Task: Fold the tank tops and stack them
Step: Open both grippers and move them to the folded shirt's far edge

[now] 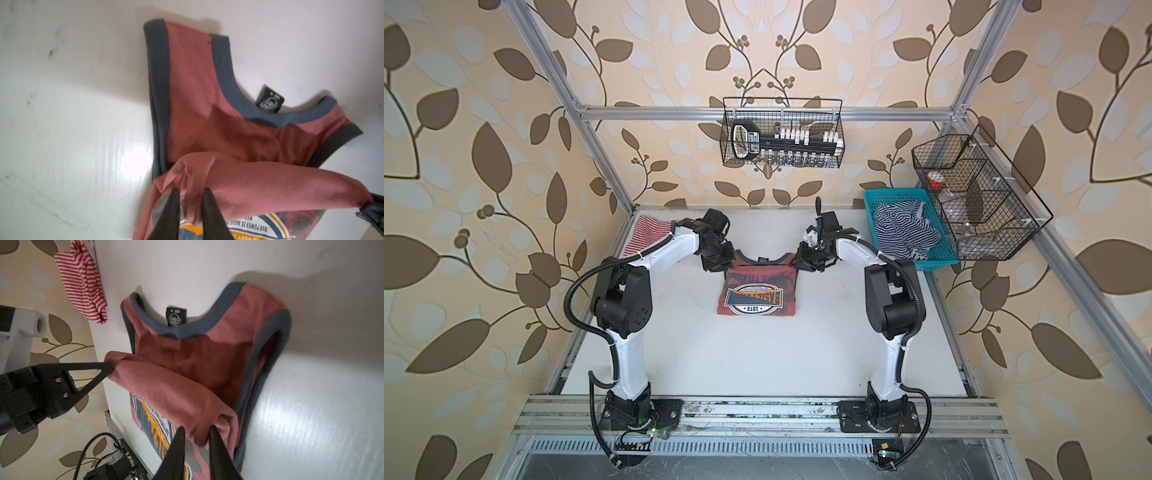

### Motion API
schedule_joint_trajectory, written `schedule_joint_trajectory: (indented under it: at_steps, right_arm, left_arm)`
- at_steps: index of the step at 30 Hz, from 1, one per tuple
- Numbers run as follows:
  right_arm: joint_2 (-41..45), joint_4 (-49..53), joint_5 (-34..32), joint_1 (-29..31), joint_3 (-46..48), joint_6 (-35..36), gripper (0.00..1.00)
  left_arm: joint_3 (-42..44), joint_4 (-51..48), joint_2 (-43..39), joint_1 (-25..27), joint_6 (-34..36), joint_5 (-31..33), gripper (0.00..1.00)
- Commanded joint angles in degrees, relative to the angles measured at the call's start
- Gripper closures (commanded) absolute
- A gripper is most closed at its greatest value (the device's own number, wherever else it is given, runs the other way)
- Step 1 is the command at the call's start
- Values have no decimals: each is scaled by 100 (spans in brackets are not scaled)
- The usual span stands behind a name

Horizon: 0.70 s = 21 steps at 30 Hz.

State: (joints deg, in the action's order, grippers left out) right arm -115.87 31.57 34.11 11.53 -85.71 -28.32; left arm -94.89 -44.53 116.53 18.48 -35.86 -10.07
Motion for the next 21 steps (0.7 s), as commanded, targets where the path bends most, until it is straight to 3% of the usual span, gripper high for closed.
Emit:
schedule_joint_trajectory:
  at_steps: [1,4,10,15,18,21]
  right_arm:
    - [-278,8,288,-100,-383,-5,71]
    - [-332,-69,324,-212,-525,-131,69]
    - [421,-269,-23,-287,-220,-208,64]
    - [1048,-67,-63,-83,367,214,58]
    - [1291,183,-421,147,765,709,45]
    - [1460,-32,-439,187,1370,765,41]
  left_arm:
    - [-402,139,148,-184,-139,-254,70]
    - [-776,100,329,-289,-200,-267,64]
    - [-1158,-139,79,-371,-152,-34,63]
    - [-262,132,-653,-346,53,-334,63]
    - [416,220,-1009,-306,388,-443,52]
    - [1061,325,-1188,-301,656,-542,46]
